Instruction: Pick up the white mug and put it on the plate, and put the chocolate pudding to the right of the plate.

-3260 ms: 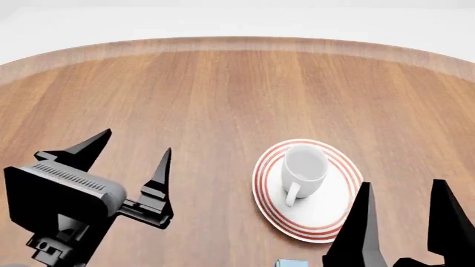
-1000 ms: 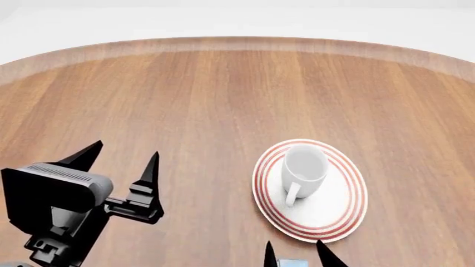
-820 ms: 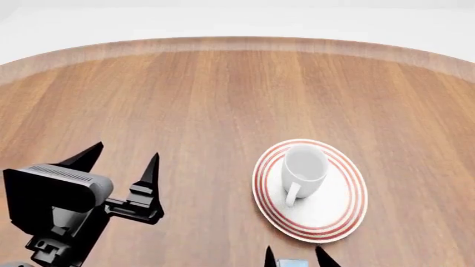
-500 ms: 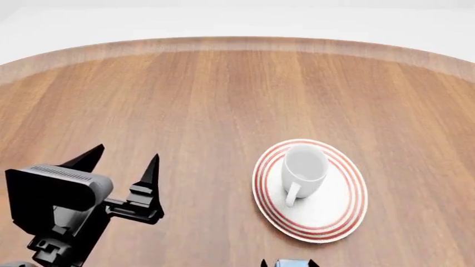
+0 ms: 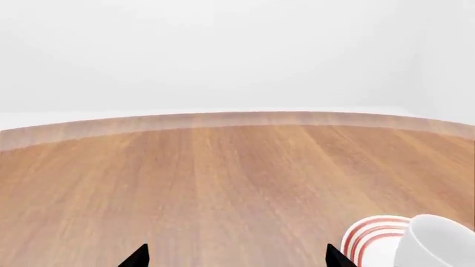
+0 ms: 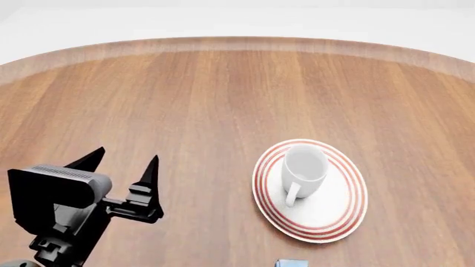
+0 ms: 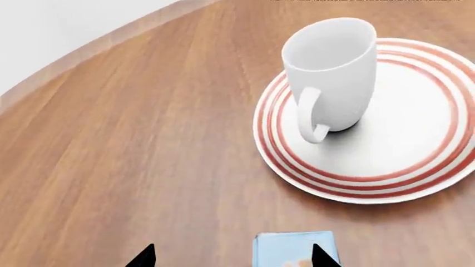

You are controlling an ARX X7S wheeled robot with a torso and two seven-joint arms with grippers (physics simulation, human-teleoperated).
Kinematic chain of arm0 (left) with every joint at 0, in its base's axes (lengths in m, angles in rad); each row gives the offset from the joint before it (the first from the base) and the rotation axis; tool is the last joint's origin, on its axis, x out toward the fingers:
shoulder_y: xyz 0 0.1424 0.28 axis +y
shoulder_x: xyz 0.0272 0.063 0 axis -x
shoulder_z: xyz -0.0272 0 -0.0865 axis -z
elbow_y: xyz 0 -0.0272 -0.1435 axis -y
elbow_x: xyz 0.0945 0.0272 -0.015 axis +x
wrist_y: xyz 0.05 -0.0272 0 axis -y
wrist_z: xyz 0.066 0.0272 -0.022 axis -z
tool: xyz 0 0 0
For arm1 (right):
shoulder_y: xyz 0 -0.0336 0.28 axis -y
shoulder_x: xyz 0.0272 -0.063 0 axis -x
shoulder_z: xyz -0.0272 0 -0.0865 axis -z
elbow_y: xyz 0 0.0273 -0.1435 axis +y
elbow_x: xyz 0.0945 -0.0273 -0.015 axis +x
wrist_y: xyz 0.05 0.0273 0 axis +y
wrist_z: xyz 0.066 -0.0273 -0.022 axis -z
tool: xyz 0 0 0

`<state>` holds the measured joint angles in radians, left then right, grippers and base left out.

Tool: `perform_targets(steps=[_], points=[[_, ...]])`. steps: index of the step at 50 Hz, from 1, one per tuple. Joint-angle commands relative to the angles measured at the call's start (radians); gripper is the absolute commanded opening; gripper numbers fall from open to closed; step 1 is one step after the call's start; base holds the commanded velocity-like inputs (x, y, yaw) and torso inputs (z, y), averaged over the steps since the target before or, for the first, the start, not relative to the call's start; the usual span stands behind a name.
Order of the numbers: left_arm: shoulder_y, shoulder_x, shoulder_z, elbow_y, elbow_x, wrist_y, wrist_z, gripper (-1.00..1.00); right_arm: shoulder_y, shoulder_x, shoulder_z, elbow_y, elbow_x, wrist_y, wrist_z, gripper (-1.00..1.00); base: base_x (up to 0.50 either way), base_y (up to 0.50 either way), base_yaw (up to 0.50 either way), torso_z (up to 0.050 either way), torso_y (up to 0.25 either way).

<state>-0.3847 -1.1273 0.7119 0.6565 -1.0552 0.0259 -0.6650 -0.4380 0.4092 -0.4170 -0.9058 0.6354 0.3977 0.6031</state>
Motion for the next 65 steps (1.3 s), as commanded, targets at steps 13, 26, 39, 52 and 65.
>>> perform_targets(steps=[13,26,39,52,65], points=[[0.018,0.031,-0.026,-0.012,0.009,0.007,0.035,1.0,-0.01,0.023,0.032,0.021,-0.023,-0.027,-0.01,1.0,0.0,0.0,0.0,0.0,0.0],[0.023,0.035,-0.025,-0.015,0.008,0.009,0.036,1.0,-0.01,0.037,0.055,0.044,-0.006,-0.037,-0.004,1.0,0.0,0.0,0.0,0.0,0.0],[0.025,0.048,-0.023,-0.037,0.004,0.012,0.047,1.0,0.007,0.029,0.06,0.098,0.015,-0.039,-0.008,1.0,0.0,0.0,0.0,0.0,0.0],[0.031,0.054,-0.023,-0.05,0.0,0.015,0.052,1.0,0.017,0.031,0.036,0.13,0.014,-0.027,-0.018,1.0,0.0,0.0,0.0,0.0,0.0],[0.028,0.062,-0.021,-0.055,-0.007,0.007,0.049,1.0,0.032,0.048,0.026,0.092,0.053,0.028,0.012,1.0,0.0,0.0,0.0,0.0,0.0]])
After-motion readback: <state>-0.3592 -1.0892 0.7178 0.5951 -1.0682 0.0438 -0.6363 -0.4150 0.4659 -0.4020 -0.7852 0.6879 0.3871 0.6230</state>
